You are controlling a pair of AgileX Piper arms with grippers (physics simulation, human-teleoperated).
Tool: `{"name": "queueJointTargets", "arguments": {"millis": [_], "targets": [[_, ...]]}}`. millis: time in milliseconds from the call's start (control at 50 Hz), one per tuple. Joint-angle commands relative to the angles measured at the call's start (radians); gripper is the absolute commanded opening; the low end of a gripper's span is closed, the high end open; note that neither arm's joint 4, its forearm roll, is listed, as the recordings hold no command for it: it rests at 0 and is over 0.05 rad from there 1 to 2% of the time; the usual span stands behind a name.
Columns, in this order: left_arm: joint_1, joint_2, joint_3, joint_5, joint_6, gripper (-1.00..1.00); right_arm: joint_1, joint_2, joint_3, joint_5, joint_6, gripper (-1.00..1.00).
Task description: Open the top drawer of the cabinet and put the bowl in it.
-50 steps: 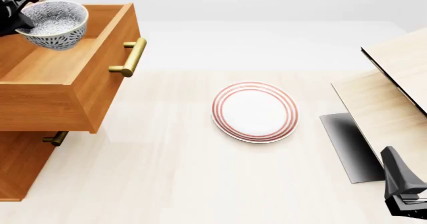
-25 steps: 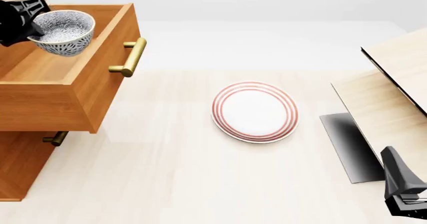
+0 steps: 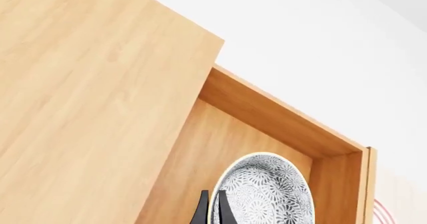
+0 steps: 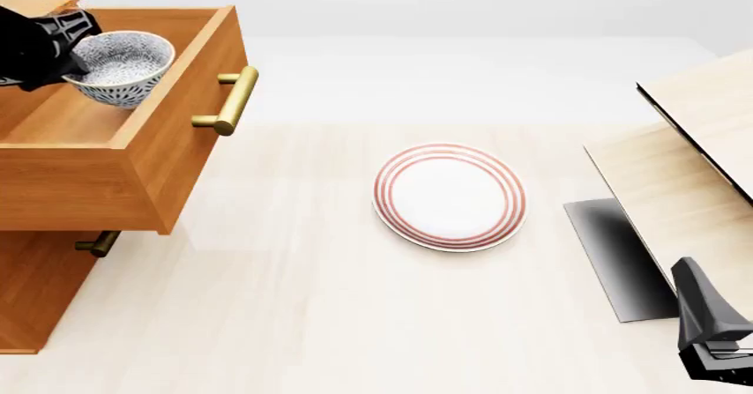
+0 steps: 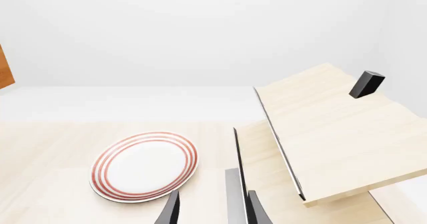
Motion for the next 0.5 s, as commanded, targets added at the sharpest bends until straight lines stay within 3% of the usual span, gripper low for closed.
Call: {"name": "queueJointTargets", "arguments": {"millis": [20, 420, 440, 500], "targets": [[0.004, 0.017, -0.015, -0.005, 0.011, -1.00, 0.000, -0.001, 0.000, 0.000, 0.000, 1.00], [0.014, 0.010, -0.022, 0.006, 0.020, -1.00, 0.000, -0.001, 0.001, 0.000, 0.001, 1.00], [0.018, 0.012, -0.024, 0.009, 0.028, 1.00, 0.000, -0.001, 0.001, 0.000, 0.001, 1.00], [0.013, 0.009, -0.026, 0.014, 0.028, 1.00, 0.000, -0.001, 0.000, 0.000, 0.000, 1.00]]}}
